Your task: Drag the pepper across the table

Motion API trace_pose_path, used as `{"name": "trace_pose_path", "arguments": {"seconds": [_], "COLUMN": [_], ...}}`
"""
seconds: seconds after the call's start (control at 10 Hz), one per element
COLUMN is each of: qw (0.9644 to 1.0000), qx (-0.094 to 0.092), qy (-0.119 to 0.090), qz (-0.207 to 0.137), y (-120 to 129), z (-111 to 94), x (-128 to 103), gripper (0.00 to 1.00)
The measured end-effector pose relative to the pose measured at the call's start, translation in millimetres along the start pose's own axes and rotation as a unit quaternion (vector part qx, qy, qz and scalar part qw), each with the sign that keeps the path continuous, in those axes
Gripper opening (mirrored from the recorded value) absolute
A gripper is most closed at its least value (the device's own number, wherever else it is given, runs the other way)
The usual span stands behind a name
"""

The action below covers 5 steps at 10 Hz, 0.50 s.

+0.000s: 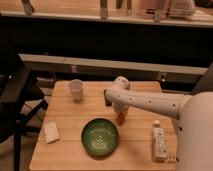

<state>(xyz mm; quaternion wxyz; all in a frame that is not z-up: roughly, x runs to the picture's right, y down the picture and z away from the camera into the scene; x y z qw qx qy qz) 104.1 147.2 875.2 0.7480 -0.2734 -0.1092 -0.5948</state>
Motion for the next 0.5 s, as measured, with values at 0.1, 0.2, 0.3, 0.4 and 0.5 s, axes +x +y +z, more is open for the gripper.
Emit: {"name": "trace_pose_path", "arguments": {"seconds": [0.1, 0.2, 0.3, 0.4, 0.5], "qw": [1.0000, 1.0000, 0.9999, 0.9999, 0.9998], "qx": [0.000, 0.000, 0.000, -0.001, -0.001], "qy": [0.000, 0.000, 0.000, 0.000, 0.000], "qz": [-0.006, -0.009, -0.011, -0.015, -0.022], "y": [-10.4, -17.8, -21.3, -21.6, -28.5], "z": [-1.8, -3.8, -4.8, -5.1, -6.4], "x": [-2.2, -3.2, -2.9, -1.4, -1.0], "gripper": [0.00, 0.00, 0.00, 0.00, 0.00]}}
